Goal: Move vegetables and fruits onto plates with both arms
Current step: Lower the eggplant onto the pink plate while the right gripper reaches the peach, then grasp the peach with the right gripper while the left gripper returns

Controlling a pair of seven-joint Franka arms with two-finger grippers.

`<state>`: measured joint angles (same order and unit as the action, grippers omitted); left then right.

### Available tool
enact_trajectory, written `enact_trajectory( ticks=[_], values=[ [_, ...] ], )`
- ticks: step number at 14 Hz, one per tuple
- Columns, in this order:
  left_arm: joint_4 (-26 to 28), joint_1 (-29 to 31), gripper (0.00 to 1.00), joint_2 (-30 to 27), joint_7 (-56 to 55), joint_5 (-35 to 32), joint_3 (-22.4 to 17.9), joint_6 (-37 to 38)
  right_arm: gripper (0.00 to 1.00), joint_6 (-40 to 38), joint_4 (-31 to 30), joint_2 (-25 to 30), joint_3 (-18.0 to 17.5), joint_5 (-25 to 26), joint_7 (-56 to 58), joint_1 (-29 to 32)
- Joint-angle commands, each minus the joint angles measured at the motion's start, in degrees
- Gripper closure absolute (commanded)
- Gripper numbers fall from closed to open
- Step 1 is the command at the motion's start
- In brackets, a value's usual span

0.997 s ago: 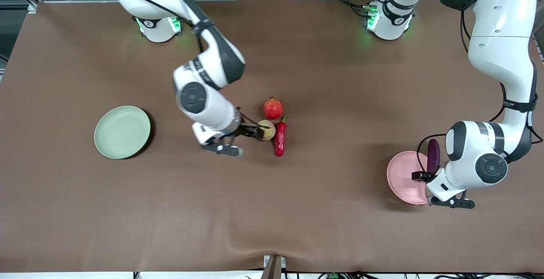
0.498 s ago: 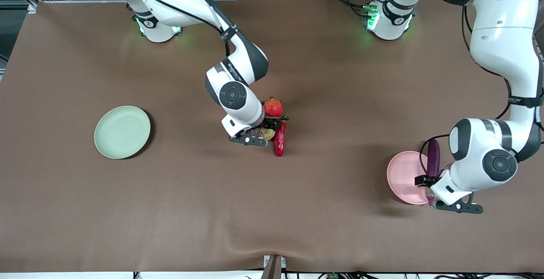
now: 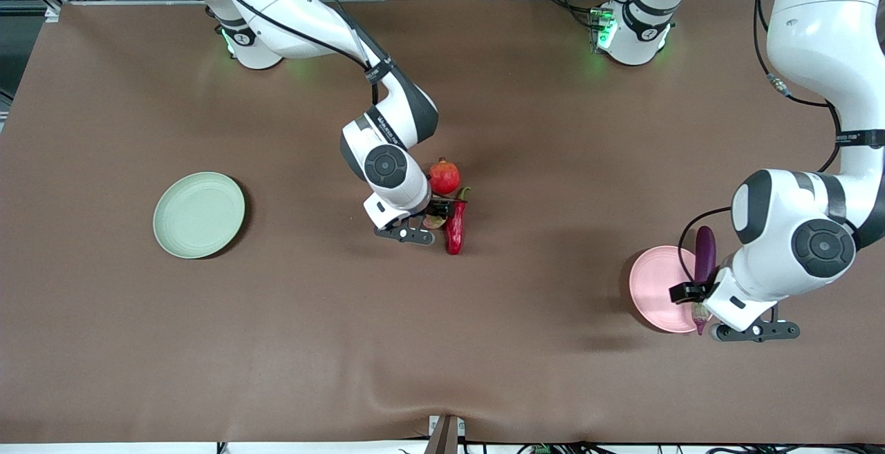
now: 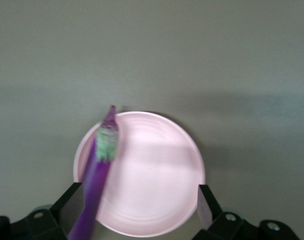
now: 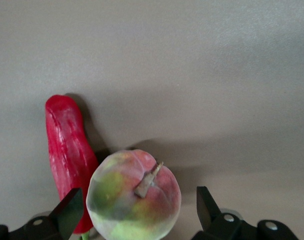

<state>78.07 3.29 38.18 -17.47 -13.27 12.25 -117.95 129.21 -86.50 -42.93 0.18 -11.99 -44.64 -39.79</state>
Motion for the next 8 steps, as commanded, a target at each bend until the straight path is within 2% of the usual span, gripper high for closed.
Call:
enact_trajectory(
  ticks=[1,2,3,4,5,7,8],
  values=[
    [0.77,-0.65,0.0,-0.74,-9.65,0.96,2.24,0.27,0.25,0.6,0.28,-0.4,0.61,2.31,-2.12,-0.81],
    [0.77,-0.65,0.0,-0.47,-11.95,0.96,3.47,0.01,0.52,0.51,0.19,-0.4,0.53,2.75,-2.38,-0.81],
    [0.77,-1.09,0.0,-0.21,-13.28,0.96,4.44,-0.17,0.59,0.16,0.19,-0.4,0.53,2.85,-3.43,-0.9],
    [0.51,-1.96,0.0,-0.21,-14.08,0.96,4.71,-0.43,0.59,-0.01,0.19,-0.4,0.53,2.93,-4.48,-1.16],
    [0.07,-3.1,0.0,-0.03,-15.04,0.96,4.71,-0.52,0.64,0.07,0.19,-0.4,0.53,3.11,-4.49,-1.42],
    [-0.2,-6.26,0.0,0.84,-18.98,0.96,4.62,-0.61,0.65,0.07,0.01,-0.4,0.53,3.29,-4.67,-1.51],
    [-0.55,-7.84,0.0,1.46,-21.44,0.88,4.45,-0.7,0.42,0.33,-0.25,-0.4,0.53,3.29,-4.67,-1.51]
  ],
)
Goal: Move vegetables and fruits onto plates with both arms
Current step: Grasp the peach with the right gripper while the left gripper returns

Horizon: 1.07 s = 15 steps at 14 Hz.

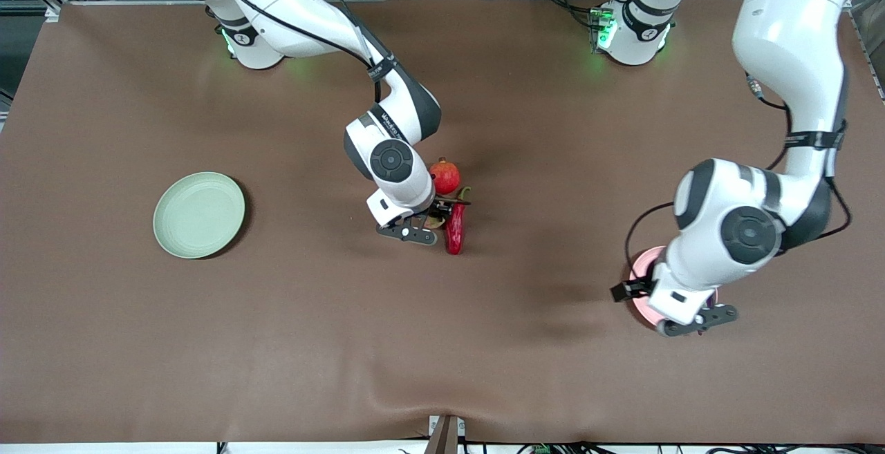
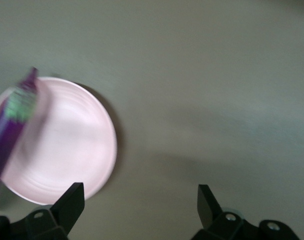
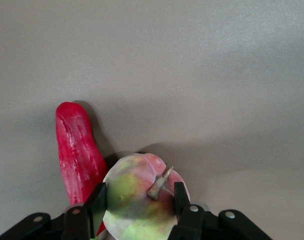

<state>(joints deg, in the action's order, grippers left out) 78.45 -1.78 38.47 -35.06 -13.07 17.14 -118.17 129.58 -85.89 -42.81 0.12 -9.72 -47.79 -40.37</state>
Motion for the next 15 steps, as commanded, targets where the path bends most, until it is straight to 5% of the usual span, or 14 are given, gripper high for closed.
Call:
enact_trajectory(
  ticks=[1,14,15],
  values=[
    [-1.11,-4.01,0.0,1.78,-5.0,0.59,-0.7,-1.26,0.05,0.06,-1.03,-0.52,0.58,1.11,-1.51,-1.02],
    [-1.02,-5.08,0.0,3.81,-5.1,0.59,-0.97,-3.55,0.0,0.24,-2.7,-0.52,0.58,1.11,-1.6,-2.08],
    [-1.02,-5.07,0.0,3.81,-5.1,0.5,-0.88,-3.55,0.11,0.24,-2.7,-0.52,0.58,1.02,-1.51,-2.08]
  ],
)
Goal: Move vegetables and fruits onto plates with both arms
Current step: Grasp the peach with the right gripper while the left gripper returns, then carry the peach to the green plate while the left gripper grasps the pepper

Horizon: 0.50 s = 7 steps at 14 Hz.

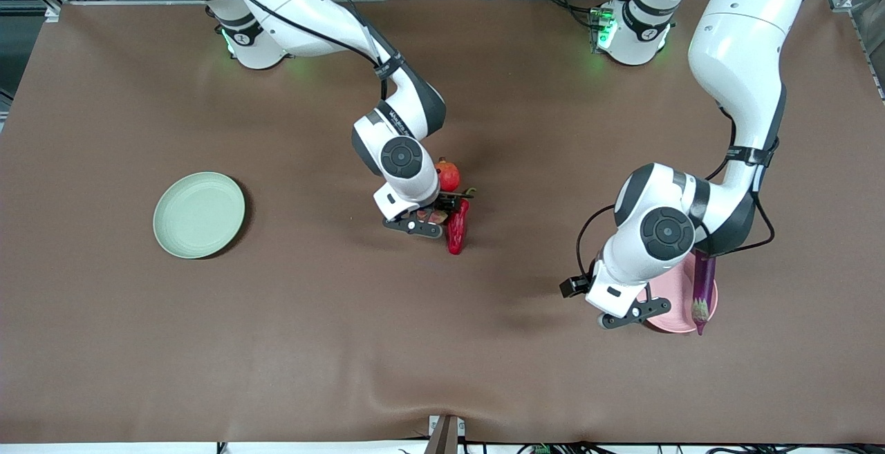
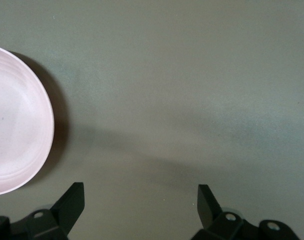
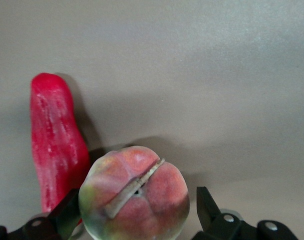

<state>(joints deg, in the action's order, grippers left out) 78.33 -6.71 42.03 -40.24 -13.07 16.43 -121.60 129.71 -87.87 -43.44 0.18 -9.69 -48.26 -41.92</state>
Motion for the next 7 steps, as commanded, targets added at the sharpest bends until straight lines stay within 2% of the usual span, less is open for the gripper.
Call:
enact_trajectory(
  ticks=[1,2,3,4,7],
  values=[
    [-0.89,-0.23,0.0,0.33,-0.01,0.5,-0.25,-0.13,0.31,0.01,-0.73,0.11,0.52,1.08,-0.53,-0.27],
    [-0.89,-0.15,0.0,0.25,0.07,0.5,-0.25,-0.22,0.62,-0.16,-0.47,0.11,0.52,1.08,-0.26,0.16],
    [-0.89,-0.23,0.0,0.33,-0.01,0.59,-0.25,-0.22,0.86,-0.51,0.06,0.19,0.52,1.17,0.79,0.43],
    [-0.89,-0.32,0.0,0.34,-0.01,0.59,-0.17,-0.22,0.99,-1.38,0.59,0.8,0.61,1.26,2.19,1.04],
    [-0.98,-1.9,0.0,0.6,-1.5,0.59,-0.25,-0.92,1.0,-16.72,8.91,1.43,0.52,1.17,3.08,5.51]
  ],
)
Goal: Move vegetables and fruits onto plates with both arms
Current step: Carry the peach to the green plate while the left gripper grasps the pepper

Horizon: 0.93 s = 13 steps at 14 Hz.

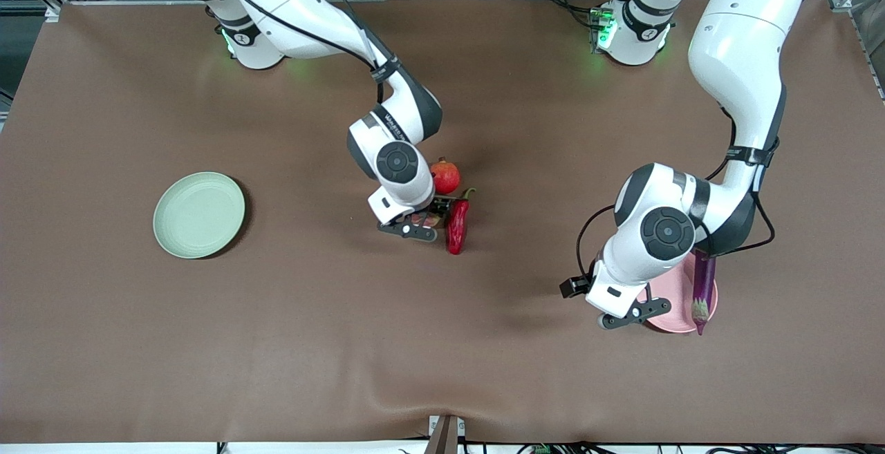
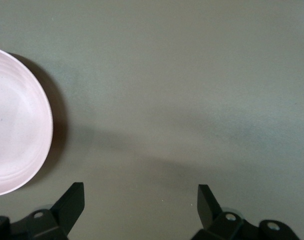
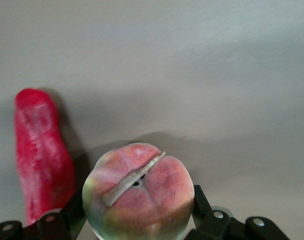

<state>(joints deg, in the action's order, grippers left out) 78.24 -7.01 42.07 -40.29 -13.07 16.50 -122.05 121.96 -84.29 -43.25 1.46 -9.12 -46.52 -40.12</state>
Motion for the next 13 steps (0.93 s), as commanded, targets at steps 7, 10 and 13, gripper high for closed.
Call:
enact_trajectory(
  ticks=[7,10,13],
  values=[
    [-0.54,-13.97,0.0,3.64,-11.8,-0.03,-0.5,-3.81,1.0,-23.69,2.14,10.54,-0.32,5.24,24.07,20.67],
    [-0.19,-20.39,0.0,4.6,-14.81,0.06,-1.91,-3.73,1.0,-23.43,-7.79,17.66,-0.31,5.95,33.14,27.88],
    [-0.1,-24.88,0.0,7.4,-17.79,-0.03,-2.09,-3.64,1.0,-15.22,-22.0,25.12,-0.31,7.79,41.66,32.19]
  ],
)
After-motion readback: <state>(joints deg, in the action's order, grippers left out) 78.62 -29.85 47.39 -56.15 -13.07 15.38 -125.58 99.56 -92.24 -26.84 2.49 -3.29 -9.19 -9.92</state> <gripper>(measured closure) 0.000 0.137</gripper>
